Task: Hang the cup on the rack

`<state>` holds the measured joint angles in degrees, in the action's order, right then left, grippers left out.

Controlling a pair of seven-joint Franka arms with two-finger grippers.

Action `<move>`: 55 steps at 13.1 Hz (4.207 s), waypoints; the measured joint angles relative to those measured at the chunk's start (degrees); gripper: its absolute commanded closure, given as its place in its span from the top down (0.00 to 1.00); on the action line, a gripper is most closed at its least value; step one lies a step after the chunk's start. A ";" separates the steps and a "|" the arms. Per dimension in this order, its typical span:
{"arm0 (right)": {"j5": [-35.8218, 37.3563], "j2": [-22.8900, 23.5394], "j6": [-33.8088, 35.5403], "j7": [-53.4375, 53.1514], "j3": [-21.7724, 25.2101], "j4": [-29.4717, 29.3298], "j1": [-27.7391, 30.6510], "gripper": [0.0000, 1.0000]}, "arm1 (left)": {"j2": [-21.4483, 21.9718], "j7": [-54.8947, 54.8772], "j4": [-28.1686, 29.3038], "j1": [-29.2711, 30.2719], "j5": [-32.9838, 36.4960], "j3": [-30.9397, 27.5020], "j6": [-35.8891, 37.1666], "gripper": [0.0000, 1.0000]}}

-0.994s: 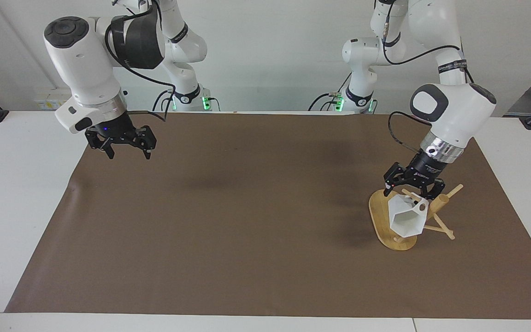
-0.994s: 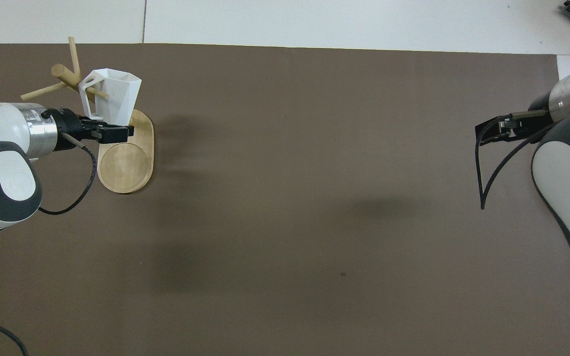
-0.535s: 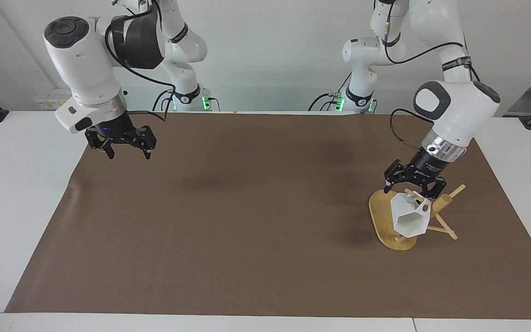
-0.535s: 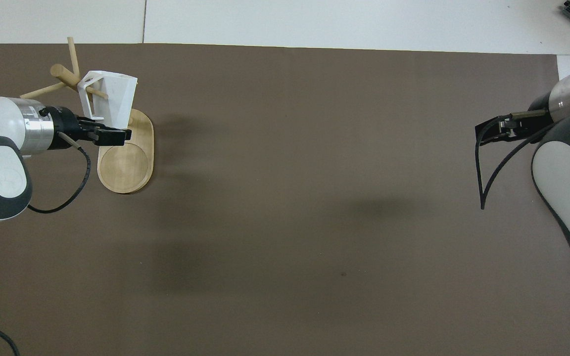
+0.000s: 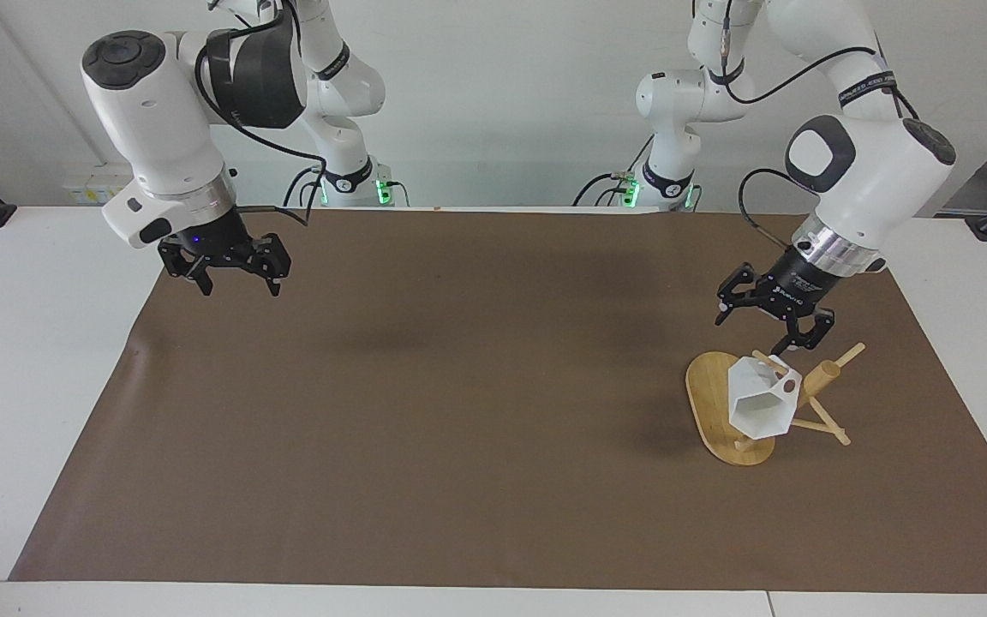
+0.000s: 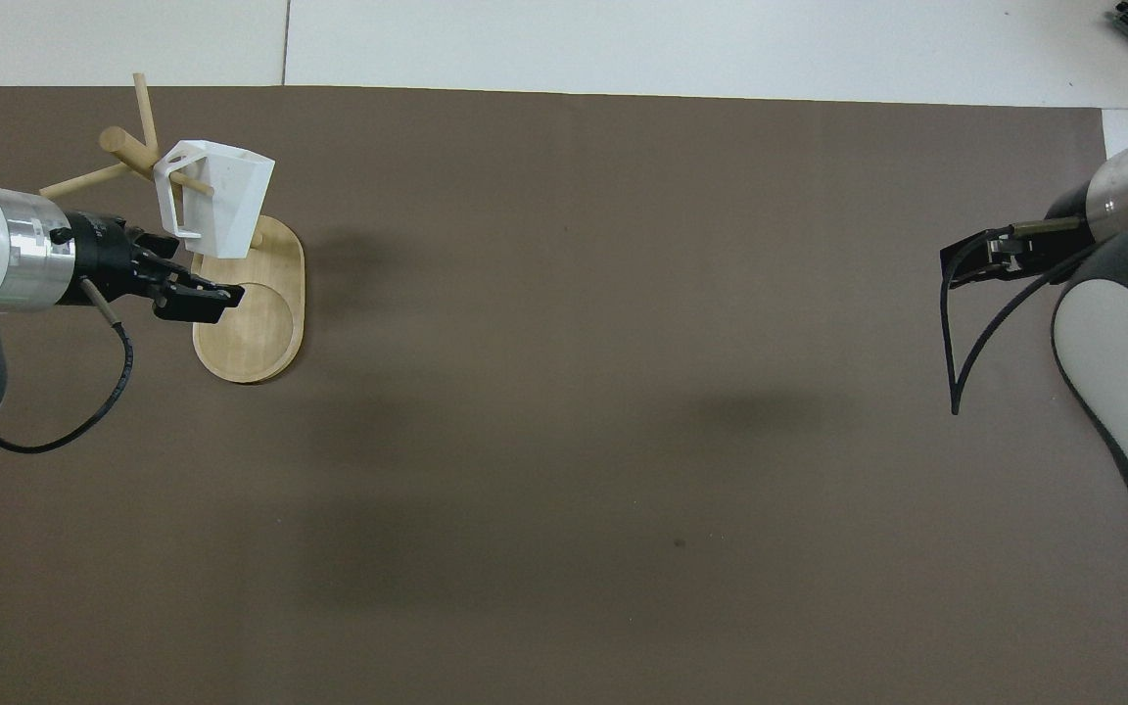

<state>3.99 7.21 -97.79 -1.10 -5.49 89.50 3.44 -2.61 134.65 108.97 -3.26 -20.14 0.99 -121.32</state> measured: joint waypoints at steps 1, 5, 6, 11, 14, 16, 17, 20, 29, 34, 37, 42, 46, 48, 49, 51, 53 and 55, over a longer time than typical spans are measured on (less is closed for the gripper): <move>0.00 0.00 0.00 0.00 0.00 0.00 0.00 1.00 | 0.81 -3.44 0.00 0.01 0.01 -0.02 1.10 1.00; 0.00 0.00 0.00 0.00 0.00 0.00 0.00 1.00 | 3.74 -18.57 -0.07 0.02 2.05 -0.02 6.13 1.00; 0.00 0.00 0.00 0.00 0.00 0.00 0.00 1.00 | 4.21 -22.54 -0.32 0.01 3.33 0.04 7.57 1.00; 0.00 0.00 0.00 0.00 0.00 0.00 0.00 1.00 | 4.66 -52.11 -4.97 -0.08 6.00 0.47 17.55 1.00; 0.00 0.00 0.00 0.00 0.00 0.00 0.00 1.00 | 4.64 -68.41 -7.65 -0.16 9.09 0.71 21.88 1.00; 0.00 0.00 0.00 0.00 0.00 0.00 0.00 1.00 | 4.59 -78.89 -9.26 -0.16 9.81 0.71 24.63 1.00; 0.00 0.00 0.00 0.00 0.00 0.00 0.00 1.00 | 4.57 -84.10 -9.88 -0.15 10.67 0.69 25.90 1.00; 0.00 0.00 0.00 0.00 0.00 0.00 0.00 1.00 | 4.54 -100.98 -11.55 -0.17 14.38 0.74 29.46 1.00; 0.00 -0.69 0.02 0.00 -0.01 -0.01 0.00 1.00 | 4.55 -125.03 -15.08 -0.17 17.02 0.68 31.63 1.00; 0.00 -1.57 0.43 0.00 -0.07 0.00 -0.03 1.00 | 4.51 -129.77 -16.59 -0.14 18.68 0.60 33.44 1.00; 0.00 -2.41 0.91 0.00 -0.06 0.00 0.05 1.00 | 4.56 -131.36 -17.06 -0.13 18.68 0.52 33.80 1.00; -2.51 -3.73 1.69 -0.12 -0.06 0.00 1.18 1.00 | 4.56 -131.59 -17.07 -0.12 18.68 0.52 34.32 1.00; -5.11 -4.11 3.24 -0.60 -0.04 0.00 2.28 1.00 | 4.56 -131.79 -17.09 -0.03 18.68 0.28 34.21 1.00; -5.14 -4.19 3.72 -2.63 -0.28 0.00 2.26 1.00 | 4.56 -131.82 -17.12 0.01 18.69 0.09 34.15 1.00; -5.14 -4.22 4.00 -3.76 -0.45 0.00 2.24 1.00 | 4.56 -131.85 -17.13 0.01 18.69 0.03 34.12 1.00; -5.14 -4.33 4.22 -4.42 -0.60 0.00 2.24 1.00 | 4.56 -131.87 -17.16 0.01 18.69 0.01 34.08 1.00; -5.15 -4.41 4.43 -4.44 -0.65 0.00 2.24 1.00 | 4.56 -131.89 -17.20 0.01 18.69 0.01 33.98 1.00; -5.15 -4.43 4.92 -4.45 -0.79 0.01 2.23 1.00 | 4.56 -131.90 -17.21 0.01 18.69 0.01 33.61 1.00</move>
<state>-1.16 2.77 -92.87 -5.55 -6.28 89.50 5.67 1.95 2.74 91.76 -3.25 -1.45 1.00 -87.71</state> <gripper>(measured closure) 0.000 0.000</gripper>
